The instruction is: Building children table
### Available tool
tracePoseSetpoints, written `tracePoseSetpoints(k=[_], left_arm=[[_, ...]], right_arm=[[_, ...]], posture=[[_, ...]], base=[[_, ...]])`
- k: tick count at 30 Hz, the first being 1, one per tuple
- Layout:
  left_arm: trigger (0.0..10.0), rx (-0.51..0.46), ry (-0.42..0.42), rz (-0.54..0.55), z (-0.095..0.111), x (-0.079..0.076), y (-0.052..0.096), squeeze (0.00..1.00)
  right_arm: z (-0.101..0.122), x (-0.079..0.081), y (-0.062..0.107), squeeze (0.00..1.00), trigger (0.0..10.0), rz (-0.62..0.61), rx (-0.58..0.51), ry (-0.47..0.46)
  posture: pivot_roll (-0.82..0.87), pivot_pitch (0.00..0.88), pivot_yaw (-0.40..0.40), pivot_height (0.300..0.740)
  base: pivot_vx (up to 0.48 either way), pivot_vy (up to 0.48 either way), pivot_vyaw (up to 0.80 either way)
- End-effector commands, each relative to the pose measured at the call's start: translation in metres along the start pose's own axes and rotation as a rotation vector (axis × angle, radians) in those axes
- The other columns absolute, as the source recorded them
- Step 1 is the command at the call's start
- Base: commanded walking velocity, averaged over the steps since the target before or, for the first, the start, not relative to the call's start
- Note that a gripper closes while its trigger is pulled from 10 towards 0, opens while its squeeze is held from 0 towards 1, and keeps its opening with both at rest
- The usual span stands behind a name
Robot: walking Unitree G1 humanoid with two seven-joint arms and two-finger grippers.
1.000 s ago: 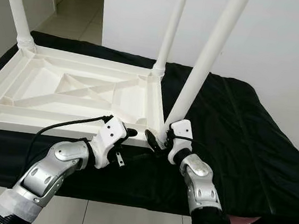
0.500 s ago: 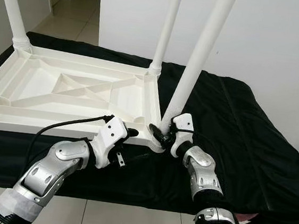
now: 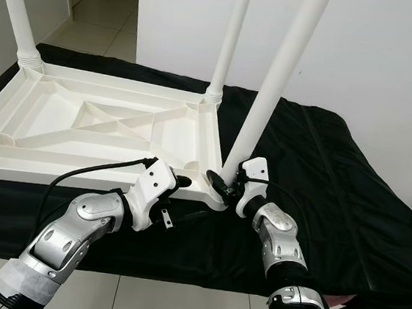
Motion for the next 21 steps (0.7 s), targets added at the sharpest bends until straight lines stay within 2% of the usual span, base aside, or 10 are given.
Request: tracePoseSetpoints(k=[1, 4, 8, 10, 13, 15, 20, 21], left_arm=[[10.0, -0.001, -0.014, 0.022, 0.002, 0.002, -0.004, 0.00], [10.0, 0.001, -0.011, 0.023, 0.001, 0.002, -0.003, 0.00], [10.0, 0.001, -0.010, 0.022, 0.001, 0.001, -0.003, 0.00], [10.0, 0.001, -0.008, 0.019, 0.000, 0.000, -0.003, 0.00], [10.0, 0.002, -0.009, 0.018, 0.000, -0.001, -0.003, 0.00], [10.0, 0.004, -0.010, 0.014, 0.000, -0.002, -0.003, 0.00], [10.0, 0.006, -0.010, 0.012, -0.001, -0.002, -0.003, 0.00], [10.0, 0.007, -0.008, 0.015, -0.001, -0.002, -0.002, 0.00]], right_arm=[[-0.028, -0.007, 0.008, 0.00, 10.0, -0.125, 0.096, -0.008], [-0.022, -0.012, 0.008, 0.00, 10.0, -0.278, 0.063, -0.034], [-0.021, -0.014, 0.010, 0.00, 10.0, -0.353, 0.054, -0.076], [-0.018, -0.015, 0.014, 0.00, 10.0, -0.447, 0.033, -0.109], [-0.017, -0.015, 0.015, 0.00, 10.0, -0.483, 0.025, -0.118], [-0.012, -0.011, 0.018, 0.00, 10.0, -0.574, 0.001, -0.119], [-0.008, -0.004, 0.019, 0.00, 10.0, -0.627, -0.018, -0.121], [-0.008, 0.007, 0.016, 0.00, 10.0, -0.598, -0.034, -0.158]], posture=[[0.00, 0.000, -0.109, 0.740], [0.00, 0.000, -0.109, 0.740], [0.00, 0.000, -0.112, 0.740], [0.00, 0.000, -0.111, 0.740], [0.00, 0.000, -0.112, 0.740], [0.00, 0.000, -0.115, 0.740], [0.00, 0.000, -0.122, 0.740], [0.00, 0.000, -0.122, 0.740]], base=[[0.000, 0.000, 0.00], [0.000, 0.000, 0.00], [0.000, 0.000, 0.00], [0.000, 0.000, 0.00], [0.000, 0.000, 0.00], [0.000, 0.000, 0.00], [0.000, 0.000, 0.00], [0.000, 0.000, 0.00]])
Point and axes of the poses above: a point about 5 cm out from each wrist's last joint towards the gripper, its own y axis pointing back from the gripper into the wrist, its own z axis along the axis of the wrist's last joint, x = y × z, the point moved 6 cm from there along -y, pointing out of the wrist towards the gripper, and after that the axes turned 5 degrees about -y, right-handed, at the moved point
